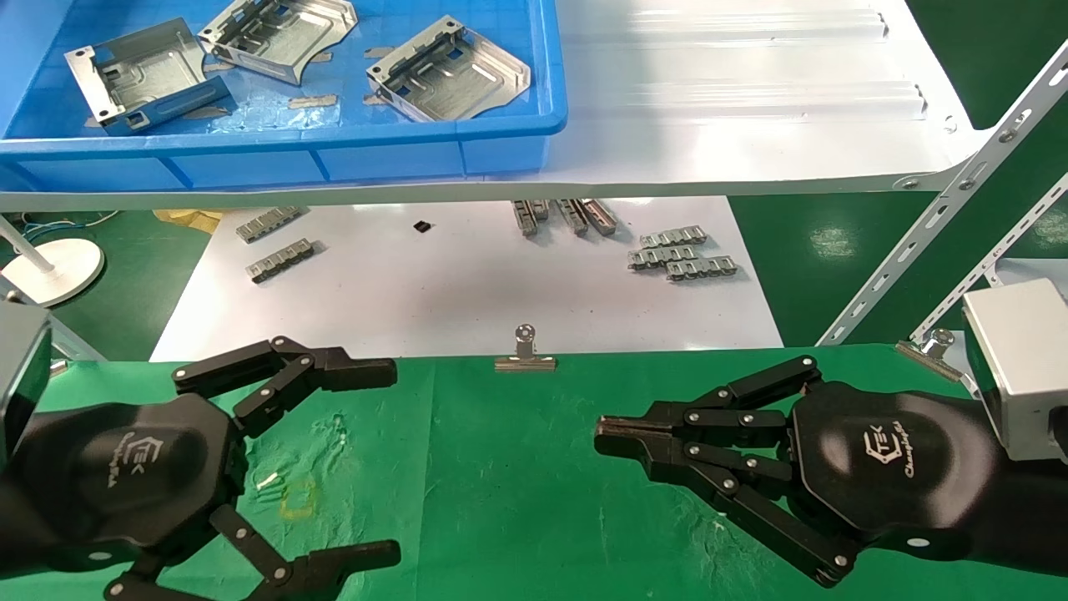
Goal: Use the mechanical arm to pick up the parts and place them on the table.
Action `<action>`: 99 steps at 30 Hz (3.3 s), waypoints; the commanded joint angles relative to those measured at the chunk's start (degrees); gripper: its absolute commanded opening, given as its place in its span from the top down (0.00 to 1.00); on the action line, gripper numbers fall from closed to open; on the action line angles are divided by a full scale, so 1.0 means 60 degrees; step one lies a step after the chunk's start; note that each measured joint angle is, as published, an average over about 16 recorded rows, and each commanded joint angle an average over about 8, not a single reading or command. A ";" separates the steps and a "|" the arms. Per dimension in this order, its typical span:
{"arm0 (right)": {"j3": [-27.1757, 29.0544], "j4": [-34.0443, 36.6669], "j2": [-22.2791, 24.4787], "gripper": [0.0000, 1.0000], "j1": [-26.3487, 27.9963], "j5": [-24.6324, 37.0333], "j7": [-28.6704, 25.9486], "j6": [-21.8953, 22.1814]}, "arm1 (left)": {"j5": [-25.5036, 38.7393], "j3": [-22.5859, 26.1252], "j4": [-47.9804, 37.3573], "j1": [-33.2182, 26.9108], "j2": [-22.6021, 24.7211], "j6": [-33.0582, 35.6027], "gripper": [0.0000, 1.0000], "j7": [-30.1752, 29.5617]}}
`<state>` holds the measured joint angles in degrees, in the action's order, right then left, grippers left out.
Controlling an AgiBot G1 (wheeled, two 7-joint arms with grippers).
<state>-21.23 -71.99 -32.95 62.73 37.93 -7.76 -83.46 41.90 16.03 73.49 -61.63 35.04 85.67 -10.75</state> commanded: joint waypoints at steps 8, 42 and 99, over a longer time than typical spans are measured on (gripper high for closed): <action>0.0000 0.0000 0.0000 1.00 0.0000 0.0000 0.0000 0.0000 | 0.0000 0.0000 0.0000 0.0000 0.0000 0.0000 0.00 0.0000; -0.0001 0.0001 0.0000 1.00 0.0001 0.0000 0.0000 0.0000 | 0.0769 -0.0003 -0.0730 -0.2042 0.0472 -0.1191 0.00 -0.0466; -0.0004 0.0001 0.0001 0.00 0.0002 -0.0002 0.0002 0.0000 | 0.6794 0.3221 -1.1984 -0.9992 0.6194 -0.4145 1.00 0.1093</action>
<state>-21.25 -71.98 -32.95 62.74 37.92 -7.75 -83.46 82.11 34.98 1.73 -121.44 72.03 60.92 -4.05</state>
